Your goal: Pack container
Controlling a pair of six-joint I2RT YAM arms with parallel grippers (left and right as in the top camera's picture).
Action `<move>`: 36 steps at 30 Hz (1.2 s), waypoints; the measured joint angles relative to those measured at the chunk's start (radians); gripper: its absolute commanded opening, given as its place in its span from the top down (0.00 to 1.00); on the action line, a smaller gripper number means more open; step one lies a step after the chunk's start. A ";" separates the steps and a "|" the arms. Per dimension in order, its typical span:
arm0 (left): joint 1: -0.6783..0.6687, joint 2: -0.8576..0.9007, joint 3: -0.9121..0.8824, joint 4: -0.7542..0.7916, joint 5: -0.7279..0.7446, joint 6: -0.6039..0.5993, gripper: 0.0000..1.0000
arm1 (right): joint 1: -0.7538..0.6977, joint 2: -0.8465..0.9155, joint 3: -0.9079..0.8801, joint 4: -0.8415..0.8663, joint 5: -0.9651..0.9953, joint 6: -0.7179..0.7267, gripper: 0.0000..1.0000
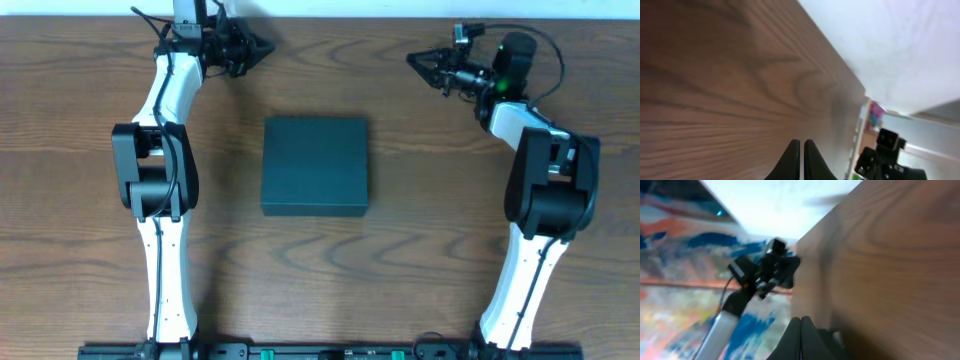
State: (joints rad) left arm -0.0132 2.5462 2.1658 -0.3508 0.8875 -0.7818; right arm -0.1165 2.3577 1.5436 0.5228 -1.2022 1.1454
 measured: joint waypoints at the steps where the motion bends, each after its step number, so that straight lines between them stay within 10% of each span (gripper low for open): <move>1: 0.000 0.000 0.001 -0.026 -0.027 0.010 0.94 | 0.000 0.002 0.000 -0.004 0.019 -0.022 0.98; 12: -0.019 -0.175 0.261 -0.539 -0.455 0.344 0.94 | -0.029 -0.193 0.018 -0.081 0.082 -0.158 0.98; 28: -0.201 -0.570 0.322 -0.939 -0.817 0.550 0.94 | -0.007 -0.682 0.060 -0.963 0.415 -0.761 0.98; 36: -0.211 -0.758 0.319 -1.158 -0.872 0.573 0.94 | 0.021 -0.943 0.058 -1.093 0.526 -0.914 0.98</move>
State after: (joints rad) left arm -0.2237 1.7885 2.4847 -1.5089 0.0151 -0.2085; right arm -0.0959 1.4151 1.6016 -0.5705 -0.6758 0.2314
